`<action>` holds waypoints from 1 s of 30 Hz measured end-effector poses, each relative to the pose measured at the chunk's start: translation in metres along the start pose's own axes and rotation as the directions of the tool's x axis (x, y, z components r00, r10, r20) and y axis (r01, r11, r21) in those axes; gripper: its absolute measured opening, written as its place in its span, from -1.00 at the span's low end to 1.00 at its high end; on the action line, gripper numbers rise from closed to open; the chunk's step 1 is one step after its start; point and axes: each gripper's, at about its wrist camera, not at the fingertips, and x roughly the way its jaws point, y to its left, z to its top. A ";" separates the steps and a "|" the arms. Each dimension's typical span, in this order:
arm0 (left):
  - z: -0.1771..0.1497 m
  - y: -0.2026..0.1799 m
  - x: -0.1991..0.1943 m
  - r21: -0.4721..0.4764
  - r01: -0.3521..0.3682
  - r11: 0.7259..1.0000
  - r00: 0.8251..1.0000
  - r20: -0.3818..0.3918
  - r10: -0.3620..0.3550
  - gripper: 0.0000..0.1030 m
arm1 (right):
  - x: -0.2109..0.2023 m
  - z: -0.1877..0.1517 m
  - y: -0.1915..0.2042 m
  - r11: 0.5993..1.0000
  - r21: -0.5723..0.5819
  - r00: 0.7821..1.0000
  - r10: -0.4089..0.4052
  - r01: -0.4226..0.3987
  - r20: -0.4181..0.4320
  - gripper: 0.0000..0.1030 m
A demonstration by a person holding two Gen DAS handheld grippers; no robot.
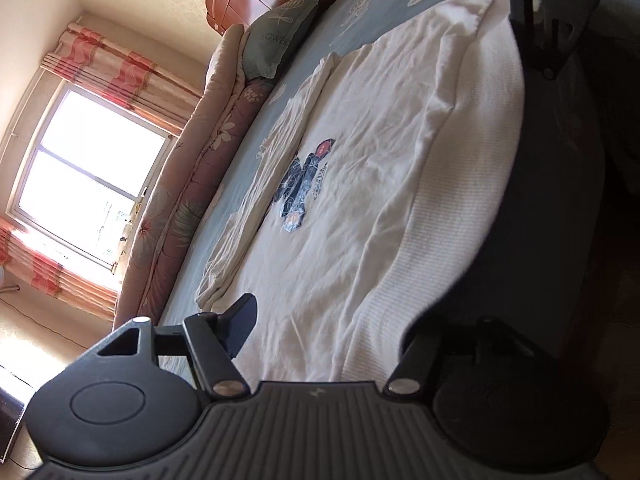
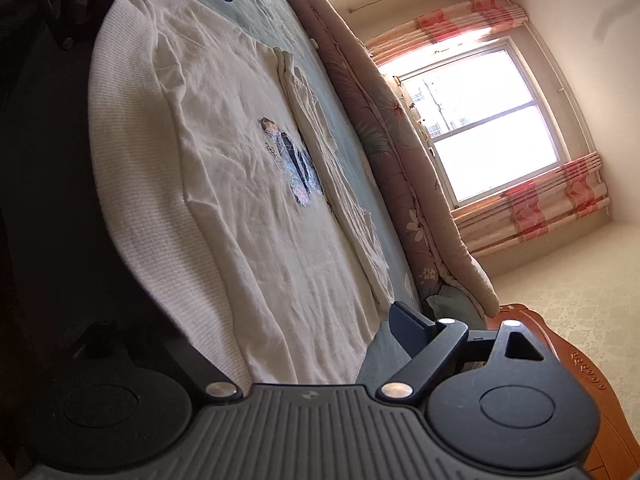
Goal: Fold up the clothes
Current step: 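Close both tools on the shirt's side edge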
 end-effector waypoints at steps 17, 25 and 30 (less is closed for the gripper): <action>-0.001 -0.018 -0.008 -0.019 0.045 0.999 0.999 -0.012 -0.045 -0.88 | -0.013 0.002 0.022 0.994 0.017 0.992 0.111 -0.111 -0.057 -0.79; 0.001 -0.006 -0.008 0.032 0.079 0.996 0.997 0.001 -0.079 -0.84 | -0.014 0.006 0.009 0.987 -0.012 0.986 0.157 -0.158 -0.062 -0.81; 0.007 0.007 -0.005 0.032 0.078 0.996 0.997 0.020 -0.078 -0.84 | -0.012 0.009 -0.004 0.991 -0.012 0.990 0.134 -0.135 -0.048 -0.81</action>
